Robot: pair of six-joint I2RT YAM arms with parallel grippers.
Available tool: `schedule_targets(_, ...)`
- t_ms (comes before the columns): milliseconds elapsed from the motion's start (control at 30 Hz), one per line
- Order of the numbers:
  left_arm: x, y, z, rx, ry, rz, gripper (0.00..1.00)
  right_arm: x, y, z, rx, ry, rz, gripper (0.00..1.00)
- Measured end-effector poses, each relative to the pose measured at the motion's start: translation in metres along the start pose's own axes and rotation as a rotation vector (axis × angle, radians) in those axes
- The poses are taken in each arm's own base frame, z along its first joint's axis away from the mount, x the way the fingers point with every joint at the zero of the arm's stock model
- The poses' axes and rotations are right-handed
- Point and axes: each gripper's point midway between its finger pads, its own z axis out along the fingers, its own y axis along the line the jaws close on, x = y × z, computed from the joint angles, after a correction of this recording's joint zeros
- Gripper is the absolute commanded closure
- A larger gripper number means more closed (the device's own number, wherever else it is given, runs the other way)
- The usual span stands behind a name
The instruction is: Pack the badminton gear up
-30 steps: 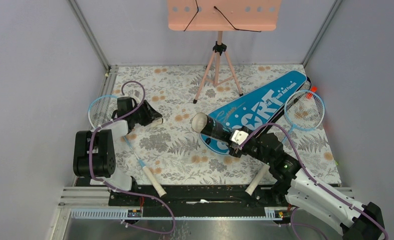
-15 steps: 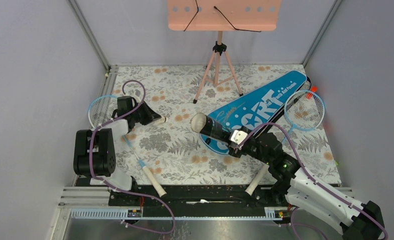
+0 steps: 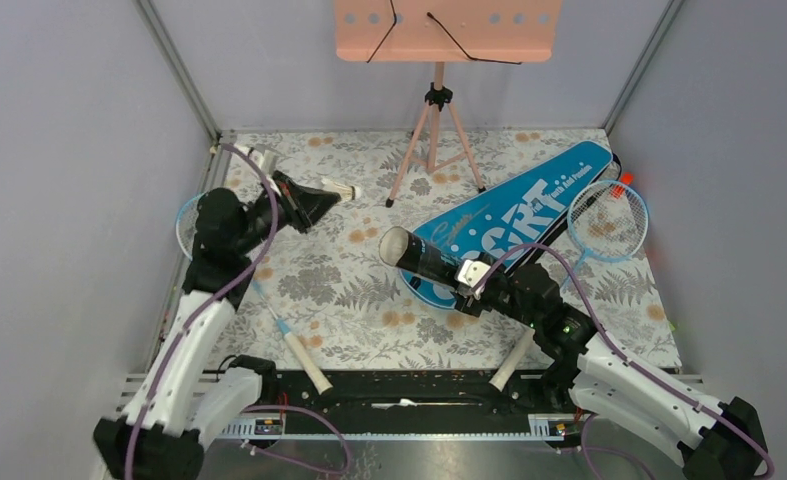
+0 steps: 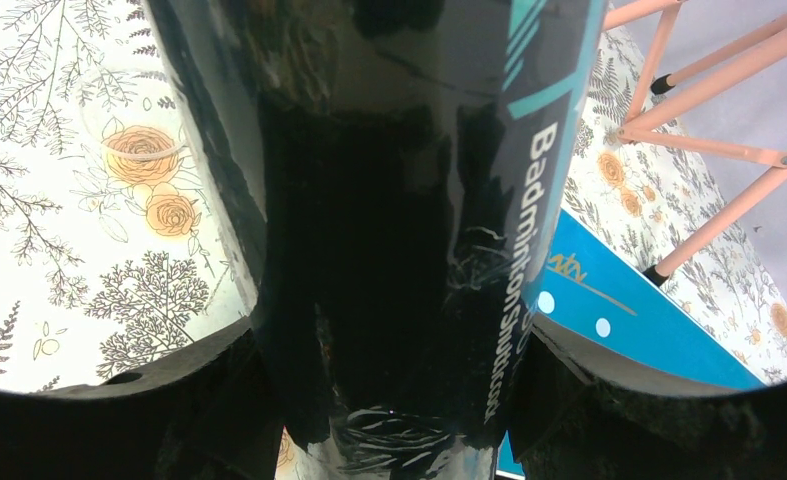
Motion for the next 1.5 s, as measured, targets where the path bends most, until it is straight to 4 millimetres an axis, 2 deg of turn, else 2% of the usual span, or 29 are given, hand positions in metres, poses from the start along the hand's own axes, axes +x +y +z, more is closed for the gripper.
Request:
schedule_targets(67,-0.008,-0.061,-0.016,0.146,-0.037,0.129,1.00,0.000,0.000,0.000,0.000,0.000,0.000,0.91)
schedule_targets(100,-0.005,-0.093,-0.027,0.242,-0.043,0.188,1.00,0.000,0.000,0.000,-0.001,0.000,0.000,0.91)
schedule_targets(167,0.000,-0.135,-0.051,0.376,-0.056,0.271,1.00,-0.001,0.000,0.000,-0.004,-0.004,-0.001,0.91)
schedule_targets(200,0.001,-0.149,-0.062,0.424,-0.072,0.308,1.00,-0.001,0.001,0.000,-0.006,-0.005,0.000,0.91)
schedule_targets(267,0.000,-0.164,-0.077,0.481,-0.097,0.363,1.00,-0.003,0.002,0.000,-0.013,-0.010,-0.001,0.91)
schedule_targets(367,0.008,-0.171,-0.083,0.523,-0.086,0.412,1.00,-0.004,0.003,0.000,-0.022,-0.013,-0.002,0.91)
schedule_targets(533,0.038,-0.158,-0.066,0.508,0.061,0.425,1.00,-0.004,0.004,0.000,-0.027,-0.014,-0.004,0.91)
schedule_targets(700,0.062,-0.157,-0.056,0.531,0.171,0.452,1.00,-0.004,0.007,0.000,-0.044,-0.015,-0.006,0.91)
schedule_targets(967,0.068,-0.179,-0.050,0.610,0.230,0.513,1.00,-0.005,0.018,-0.002,-0.108,-0.022,-0.008,0.92)
schedule_targets(1200,0.095,-0.186,-0.039,0.647,0.339,0.542,1.00,-0.010,0.021,-0.004,-0.123,-0.045,-0.013,0.92)
schedule_targets(1467,0.104,-0.200,-0.030,0.673,0.399,0.587,1.00,-0.006,0.025,-0.006,-0.144,-0.030,-0.006,0.92)
schedule_targets(1500,0.105,-0.200,-0.029,0.673,0.404,0.592,0.97,-0.006,0.025,-0.006,-0.144,-0.030,-0.007,0.92)
